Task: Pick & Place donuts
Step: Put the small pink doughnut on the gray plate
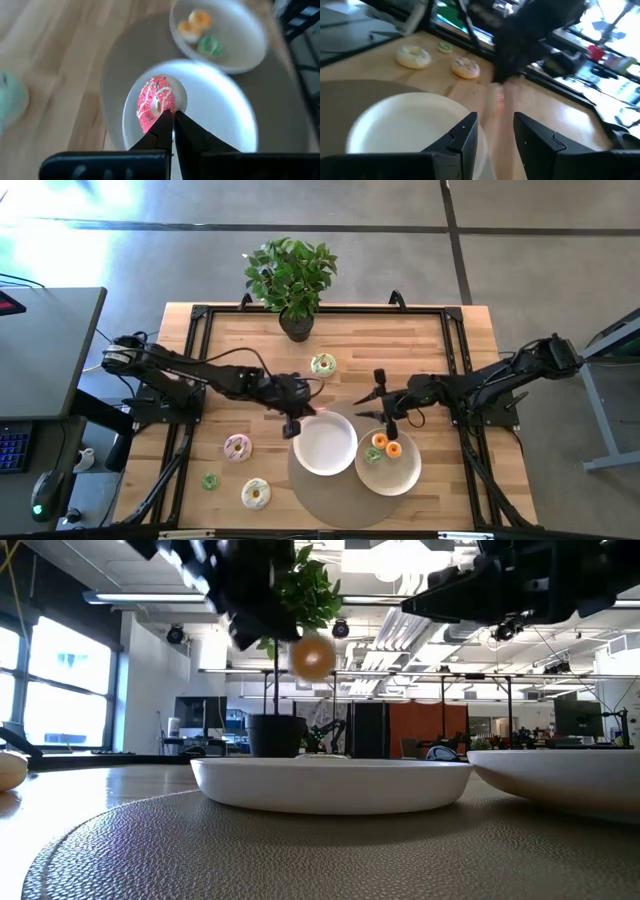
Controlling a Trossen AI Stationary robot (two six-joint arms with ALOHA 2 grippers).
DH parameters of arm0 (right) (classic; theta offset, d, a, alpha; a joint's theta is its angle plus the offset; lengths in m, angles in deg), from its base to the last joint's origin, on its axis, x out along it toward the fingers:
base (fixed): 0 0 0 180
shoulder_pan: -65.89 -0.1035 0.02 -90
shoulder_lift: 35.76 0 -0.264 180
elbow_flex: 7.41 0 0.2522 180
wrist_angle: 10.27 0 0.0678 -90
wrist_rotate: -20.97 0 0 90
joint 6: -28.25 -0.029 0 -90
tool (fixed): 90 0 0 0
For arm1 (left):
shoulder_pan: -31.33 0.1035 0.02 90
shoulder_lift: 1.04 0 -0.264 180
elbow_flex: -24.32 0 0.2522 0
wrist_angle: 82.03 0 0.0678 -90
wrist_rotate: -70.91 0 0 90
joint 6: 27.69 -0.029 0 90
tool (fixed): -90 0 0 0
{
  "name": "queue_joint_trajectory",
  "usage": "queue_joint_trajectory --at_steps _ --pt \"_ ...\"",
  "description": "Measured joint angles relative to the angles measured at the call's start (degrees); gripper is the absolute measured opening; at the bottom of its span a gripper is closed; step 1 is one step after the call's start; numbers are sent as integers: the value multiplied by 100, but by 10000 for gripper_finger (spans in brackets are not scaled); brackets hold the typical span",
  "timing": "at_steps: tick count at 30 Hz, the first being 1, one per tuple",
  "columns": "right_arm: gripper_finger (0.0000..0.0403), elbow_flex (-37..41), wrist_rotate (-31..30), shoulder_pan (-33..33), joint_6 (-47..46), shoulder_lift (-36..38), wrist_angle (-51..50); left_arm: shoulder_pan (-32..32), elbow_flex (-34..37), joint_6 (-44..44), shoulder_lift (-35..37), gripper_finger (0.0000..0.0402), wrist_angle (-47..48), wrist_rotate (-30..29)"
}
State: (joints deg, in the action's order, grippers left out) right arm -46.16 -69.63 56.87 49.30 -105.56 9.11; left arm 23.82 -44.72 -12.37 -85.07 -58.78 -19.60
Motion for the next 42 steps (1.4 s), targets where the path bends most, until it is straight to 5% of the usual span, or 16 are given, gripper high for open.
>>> queue_joint_trajectory --at_steps 20,42 --pt "123 0 65 2 -415 0 37 0 -1254 -910 -1183 1 -896 297" --pt "101 0 88 2 -785 0 -74 3 -1439 -1067 -1176 0 -702 -633"
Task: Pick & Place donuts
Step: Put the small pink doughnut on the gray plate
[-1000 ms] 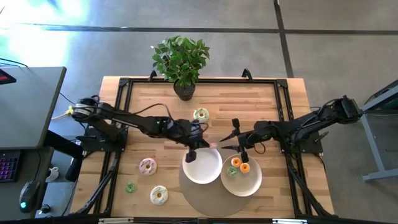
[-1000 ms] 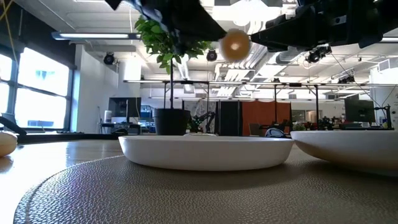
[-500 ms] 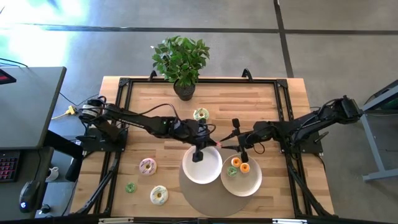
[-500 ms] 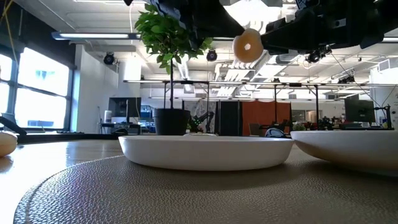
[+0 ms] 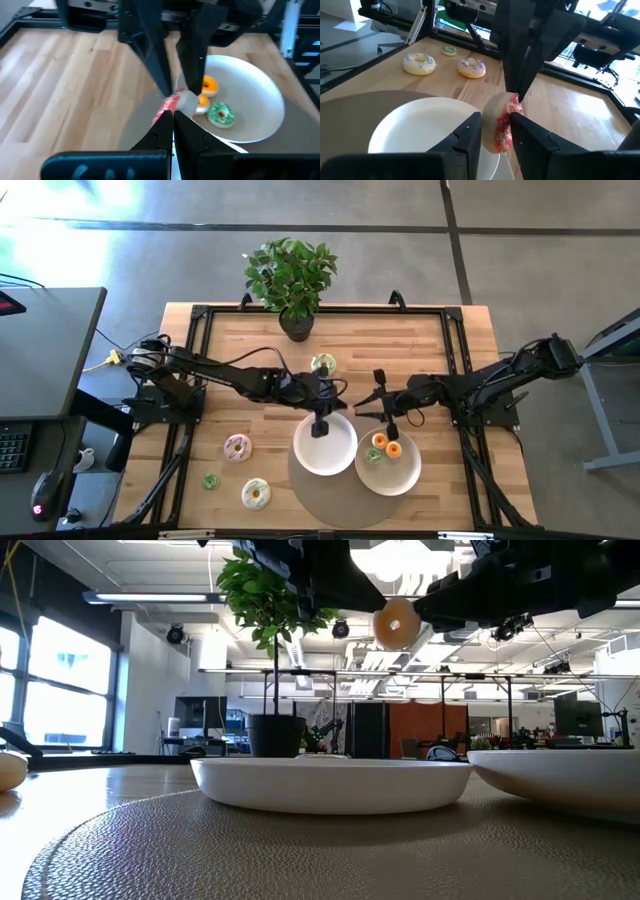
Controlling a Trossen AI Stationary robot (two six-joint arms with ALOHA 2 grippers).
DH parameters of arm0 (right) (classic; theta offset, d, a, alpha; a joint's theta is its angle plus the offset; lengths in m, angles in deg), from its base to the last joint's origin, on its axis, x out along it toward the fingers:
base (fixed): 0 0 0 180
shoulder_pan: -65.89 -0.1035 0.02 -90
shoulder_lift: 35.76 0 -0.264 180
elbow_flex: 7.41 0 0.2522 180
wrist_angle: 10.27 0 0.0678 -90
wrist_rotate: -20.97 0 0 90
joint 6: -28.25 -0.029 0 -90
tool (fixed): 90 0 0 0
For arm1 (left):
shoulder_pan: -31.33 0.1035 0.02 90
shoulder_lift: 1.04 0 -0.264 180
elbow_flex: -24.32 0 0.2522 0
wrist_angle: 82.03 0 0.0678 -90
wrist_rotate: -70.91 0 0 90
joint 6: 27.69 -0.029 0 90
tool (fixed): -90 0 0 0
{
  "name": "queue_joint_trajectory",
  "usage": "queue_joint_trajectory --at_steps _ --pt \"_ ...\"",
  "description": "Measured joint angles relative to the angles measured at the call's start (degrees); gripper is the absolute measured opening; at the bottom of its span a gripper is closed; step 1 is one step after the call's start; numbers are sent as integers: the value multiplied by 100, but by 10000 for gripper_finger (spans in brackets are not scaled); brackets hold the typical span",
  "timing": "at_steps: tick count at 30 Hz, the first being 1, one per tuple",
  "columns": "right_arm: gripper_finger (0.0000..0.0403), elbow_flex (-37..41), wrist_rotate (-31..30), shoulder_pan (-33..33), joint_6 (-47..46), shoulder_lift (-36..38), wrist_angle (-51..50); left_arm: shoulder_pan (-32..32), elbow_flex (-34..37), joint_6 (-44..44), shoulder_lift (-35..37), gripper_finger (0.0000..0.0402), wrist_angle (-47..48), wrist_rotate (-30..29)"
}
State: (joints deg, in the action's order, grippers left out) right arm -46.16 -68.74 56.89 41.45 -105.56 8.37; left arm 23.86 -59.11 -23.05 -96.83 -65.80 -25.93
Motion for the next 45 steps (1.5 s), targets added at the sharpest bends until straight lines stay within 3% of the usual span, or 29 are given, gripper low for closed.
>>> queue_joint_trajectory --at_steps 11,18,24,28,37,45 --pt "75 0 -127 0 -23 0 -34 -3 4 9 0 0 -186 -15" --pt "10 0 -127 0 93 0 -50 -3 4 -11 0 0 -238 270" --pt "12 0 -80 0 -63 0 -83 1 4 -321 -1 2 -200 356" --pt "5 -5 -51 0 -293 1 -453 1 6 -334 -209 26 -278 286" --pt "4 -2 -276 -146 -1170 3 -1232 -3 4 -295 -177 122 -153 44" --pt "3 -2 -122 -1069 -2123 231 -2234 -8 -13 -251 291 138 363 -68"
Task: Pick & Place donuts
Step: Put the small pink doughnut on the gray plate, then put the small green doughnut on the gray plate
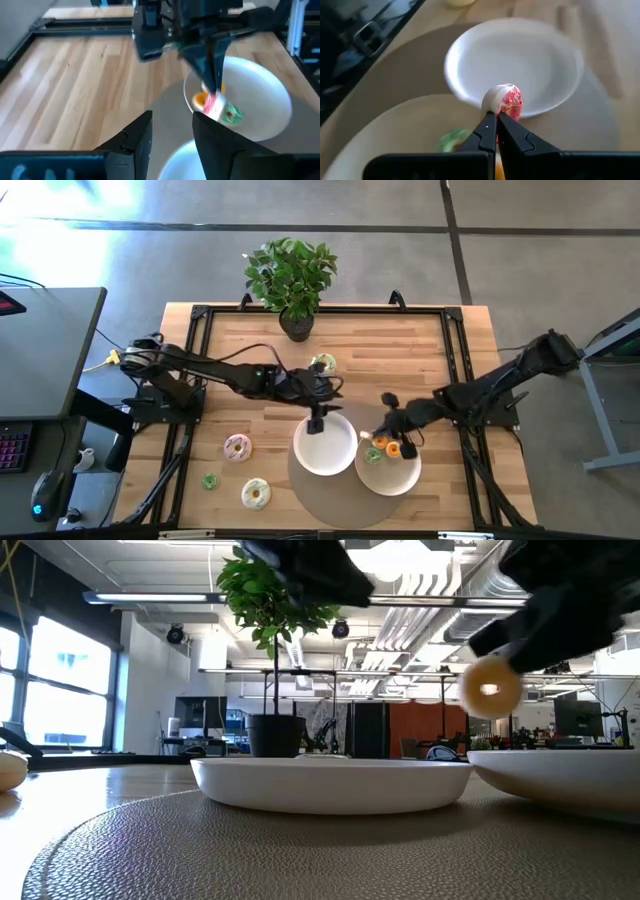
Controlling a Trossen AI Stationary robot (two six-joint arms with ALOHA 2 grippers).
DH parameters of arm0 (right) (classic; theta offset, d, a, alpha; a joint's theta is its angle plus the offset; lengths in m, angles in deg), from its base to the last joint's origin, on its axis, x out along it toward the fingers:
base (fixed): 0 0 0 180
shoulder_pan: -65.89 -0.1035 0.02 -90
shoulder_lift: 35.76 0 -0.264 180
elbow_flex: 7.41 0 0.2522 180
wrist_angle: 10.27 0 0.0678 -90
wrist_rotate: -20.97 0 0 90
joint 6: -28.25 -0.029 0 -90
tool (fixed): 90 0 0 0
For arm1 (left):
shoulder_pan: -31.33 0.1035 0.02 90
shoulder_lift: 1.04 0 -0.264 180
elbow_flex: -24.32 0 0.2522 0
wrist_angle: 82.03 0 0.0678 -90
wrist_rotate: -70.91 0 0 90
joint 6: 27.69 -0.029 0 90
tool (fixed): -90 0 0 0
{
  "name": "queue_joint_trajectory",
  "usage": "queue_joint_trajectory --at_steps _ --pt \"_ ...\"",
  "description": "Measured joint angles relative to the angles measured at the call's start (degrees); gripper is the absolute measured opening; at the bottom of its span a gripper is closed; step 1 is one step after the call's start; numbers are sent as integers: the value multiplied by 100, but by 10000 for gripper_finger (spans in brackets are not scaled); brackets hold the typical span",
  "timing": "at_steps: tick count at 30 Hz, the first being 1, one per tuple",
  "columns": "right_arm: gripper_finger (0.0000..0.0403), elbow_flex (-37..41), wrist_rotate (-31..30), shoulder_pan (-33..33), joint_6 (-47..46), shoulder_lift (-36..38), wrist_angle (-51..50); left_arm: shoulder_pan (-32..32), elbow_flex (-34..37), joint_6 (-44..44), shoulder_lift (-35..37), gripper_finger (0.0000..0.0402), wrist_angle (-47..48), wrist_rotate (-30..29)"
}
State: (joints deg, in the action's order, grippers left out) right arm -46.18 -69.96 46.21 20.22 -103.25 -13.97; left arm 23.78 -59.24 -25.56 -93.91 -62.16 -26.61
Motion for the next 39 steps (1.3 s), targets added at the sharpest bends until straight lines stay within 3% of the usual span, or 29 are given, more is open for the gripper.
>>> queue_joint_trajectory --at_steps 3,9,13,18,24,32,39 --pt "2 0 -376 -546 84 100 -189 0 15 202 154 138 275 38" --pt "3 -1 -1619 -1912 1594 44 -230 0 1 840 293 138 800 140" --pt "4 -4 -2192 -2523 1633 -190 -357 0 28 1144 267 138 1325 255" --pt "4 -4 -1954 -2759 860 -468 -619 -4 17 1630 279 138 1878 272" --pt "10 -4 -1496 -2569 16 -602 -628 -212 -4 2328 482 138 2838 524" --pt "62 -2 -948 -2140 -547 -617 -588 -1048 27 3276 548 138 4159 456" --pt "106 2 -453 -1851 -480 -620 -61 -1084 20 3982 583 138 5171 923"
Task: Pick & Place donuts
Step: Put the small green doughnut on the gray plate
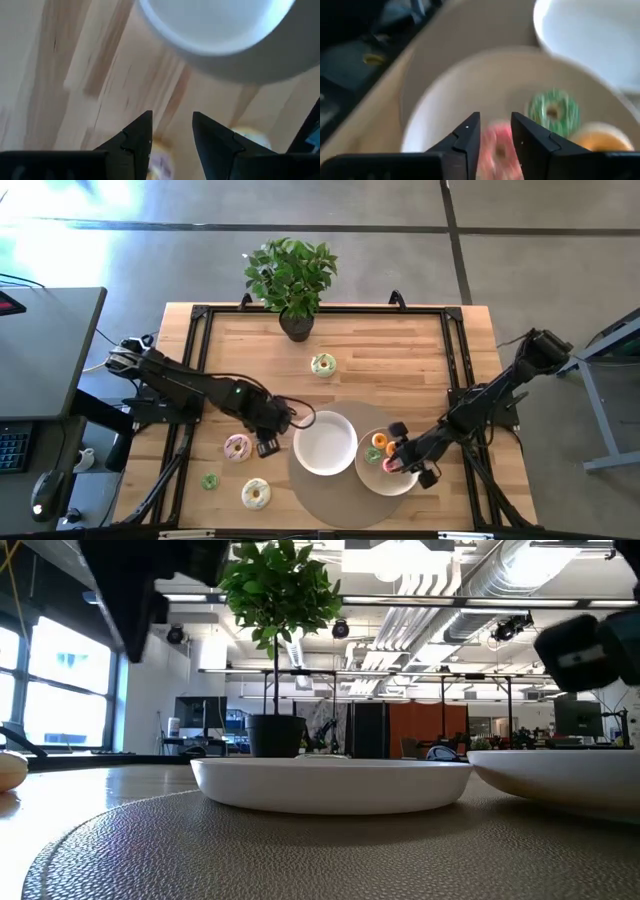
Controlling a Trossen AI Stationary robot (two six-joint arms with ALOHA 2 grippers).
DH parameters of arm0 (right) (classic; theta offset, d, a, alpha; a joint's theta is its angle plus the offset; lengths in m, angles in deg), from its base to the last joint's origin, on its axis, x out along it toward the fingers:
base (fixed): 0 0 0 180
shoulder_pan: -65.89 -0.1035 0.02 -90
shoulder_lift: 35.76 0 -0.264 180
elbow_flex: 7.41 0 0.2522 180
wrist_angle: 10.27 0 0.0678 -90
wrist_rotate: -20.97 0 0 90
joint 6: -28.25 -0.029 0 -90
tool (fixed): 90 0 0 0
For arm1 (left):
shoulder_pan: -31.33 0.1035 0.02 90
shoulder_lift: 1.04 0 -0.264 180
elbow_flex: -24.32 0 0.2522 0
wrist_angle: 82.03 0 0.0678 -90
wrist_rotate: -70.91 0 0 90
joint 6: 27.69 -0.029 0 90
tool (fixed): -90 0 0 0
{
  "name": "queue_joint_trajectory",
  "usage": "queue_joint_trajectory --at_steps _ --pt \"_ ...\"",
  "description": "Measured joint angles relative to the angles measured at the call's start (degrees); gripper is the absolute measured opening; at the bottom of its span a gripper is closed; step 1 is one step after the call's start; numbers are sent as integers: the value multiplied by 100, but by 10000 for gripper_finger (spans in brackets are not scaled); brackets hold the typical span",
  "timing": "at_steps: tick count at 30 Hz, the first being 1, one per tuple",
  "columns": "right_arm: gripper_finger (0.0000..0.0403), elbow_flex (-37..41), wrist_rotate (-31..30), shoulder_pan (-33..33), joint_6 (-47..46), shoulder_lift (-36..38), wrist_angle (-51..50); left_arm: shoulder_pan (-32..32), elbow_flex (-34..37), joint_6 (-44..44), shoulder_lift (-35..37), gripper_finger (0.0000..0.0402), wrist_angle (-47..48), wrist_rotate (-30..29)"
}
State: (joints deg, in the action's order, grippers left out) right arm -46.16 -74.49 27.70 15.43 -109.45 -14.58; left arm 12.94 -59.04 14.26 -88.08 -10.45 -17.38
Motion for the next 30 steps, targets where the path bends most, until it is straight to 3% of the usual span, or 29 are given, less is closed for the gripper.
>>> queue_joint_trajectory --at_steps 6,10,15,23,30 --pt "113 0 -161 205 890 9 1397 -152 -1 624 0 138 689 -4" --pt "104 -2 -988 423 1665 13 2221 -511 -1 1171 0 138 622 -123" --pt "92 -2 -1677 881 2965 13 2816 -1058 -1 2502 0 138 634 -89" --pt "87 -2 -1783 1681 3445 17 3159 -1995 -1 4527 -55 138 638 -6" --pt "87 -2 -1632 2351 4101 17 3204 -2835 -1 5962 -525 138 591 214"
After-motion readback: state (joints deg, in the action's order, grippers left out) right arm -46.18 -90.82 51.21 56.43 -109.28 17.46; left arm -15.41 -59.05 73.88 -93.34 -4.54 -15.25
